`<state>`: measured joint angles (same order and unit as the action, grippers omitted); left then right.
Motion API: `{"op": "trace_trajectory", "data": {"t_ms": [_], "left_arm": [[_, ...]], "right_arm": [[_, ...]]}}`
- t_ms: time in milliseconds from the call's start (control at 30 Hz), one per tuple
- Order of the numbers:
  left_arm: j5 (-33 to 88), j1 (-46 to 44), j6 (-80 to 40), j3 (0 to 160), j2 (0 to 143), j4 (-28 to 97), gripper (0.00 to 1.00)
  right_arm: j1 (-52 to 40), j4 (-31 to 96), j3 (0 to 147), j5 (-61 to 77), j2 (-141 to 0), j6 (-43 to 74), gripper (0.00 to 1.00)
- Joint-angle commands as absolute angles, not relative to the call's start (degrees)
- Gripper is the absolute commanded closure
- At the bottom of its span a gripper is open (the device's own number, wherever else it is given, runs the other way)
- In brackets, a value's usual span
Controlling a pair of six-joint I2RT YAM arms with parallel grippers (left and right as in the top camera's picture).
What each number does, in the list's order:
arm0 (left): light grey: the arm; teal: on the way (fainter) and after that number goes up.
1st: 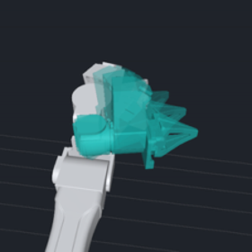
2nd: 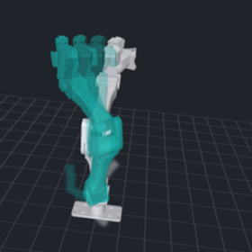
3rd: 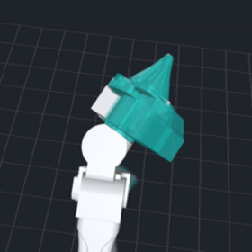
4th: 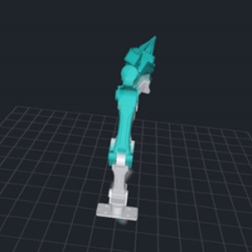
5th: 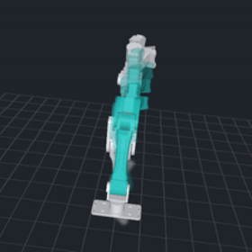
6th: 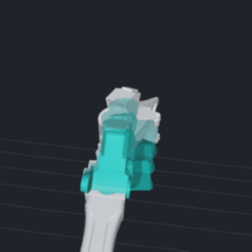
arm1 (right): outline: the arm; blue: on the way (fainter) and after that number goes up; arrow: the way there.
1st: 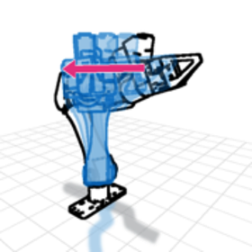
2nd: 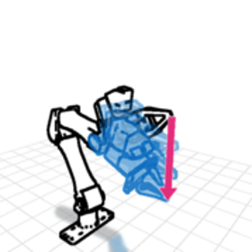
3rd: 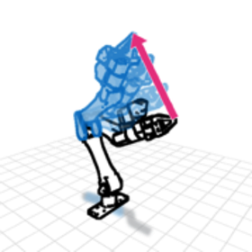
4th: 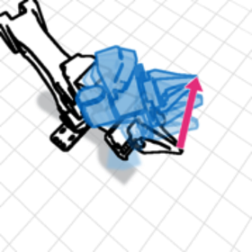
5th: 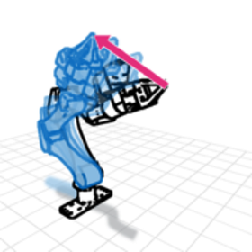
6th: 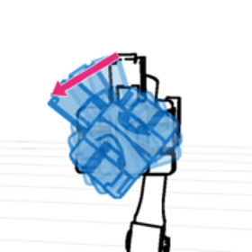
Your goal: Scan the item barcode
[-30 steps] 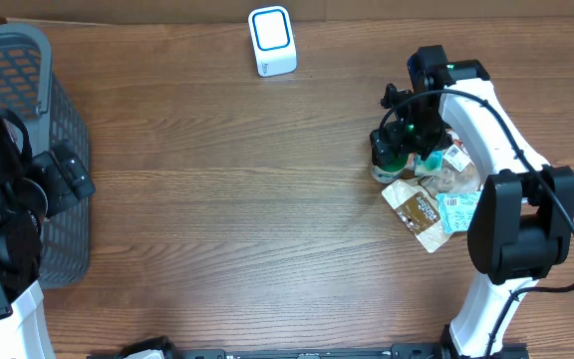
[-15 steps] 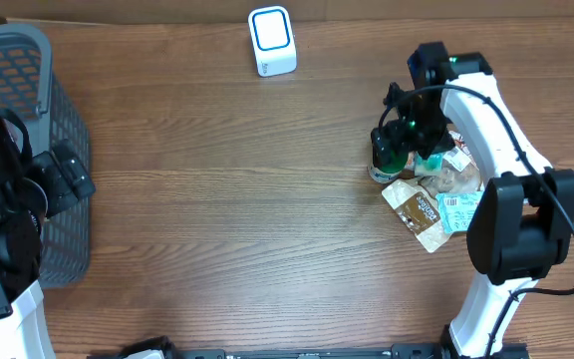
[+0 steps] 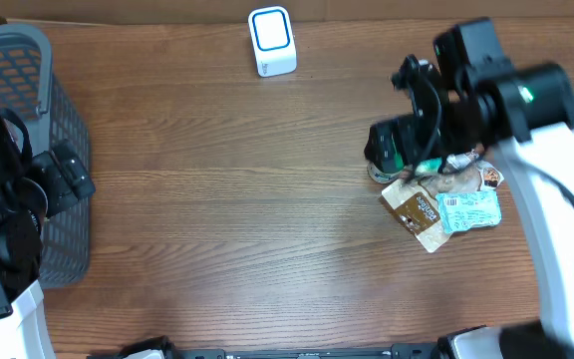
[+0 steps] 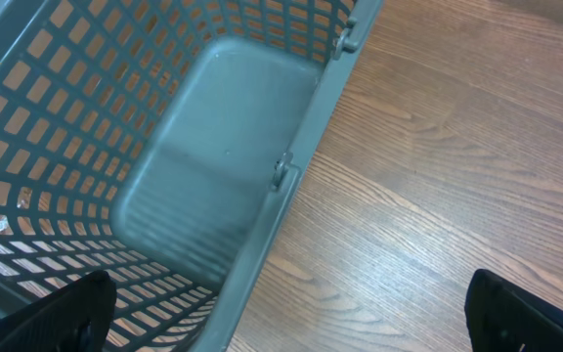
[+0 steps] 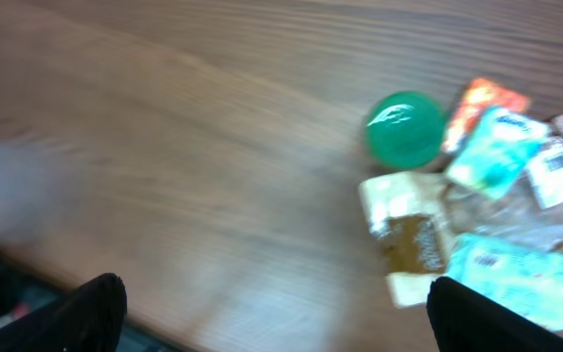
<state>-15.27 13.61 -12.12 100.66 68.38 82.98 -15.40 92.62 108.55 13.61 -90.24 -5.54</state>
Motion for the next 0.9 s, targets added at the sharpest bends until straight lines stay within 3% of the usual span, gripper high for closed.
{"op": "trace_trajectory", "data": {"t_ms": [0,133,433,733,867], "left_arm": [[-15.8,13.8,-13.3,101.7,68.2,82.9,0.0],[-15.8,13.8,-13.3,101.7,68.2,82.9,0.0],[-15.8,13.8,-13.3,101.7,68.4,82.9,0.0],[-15.8,13.8,-13.3,101.7,68.6,82.9,0.0],[-15.8,13.8,-13.3,101.7,68.6,82.9,0.0]], "right_arm": [[-18.4,94.6,109.5,23.0,-86.7,-4.3,0.0],[-21.1,96.8,109.5,29.8,-85.4,-4.3,0.0],[-21.7,96.9,109.4,29.4,-85.7,-4.3,0.0],[-21.7,97.0,109.4,20.9,-85.7,-4.3,0.0],[-22.1,91.3,107.9,17.3,-83.4,-4.3,0.0]]}}
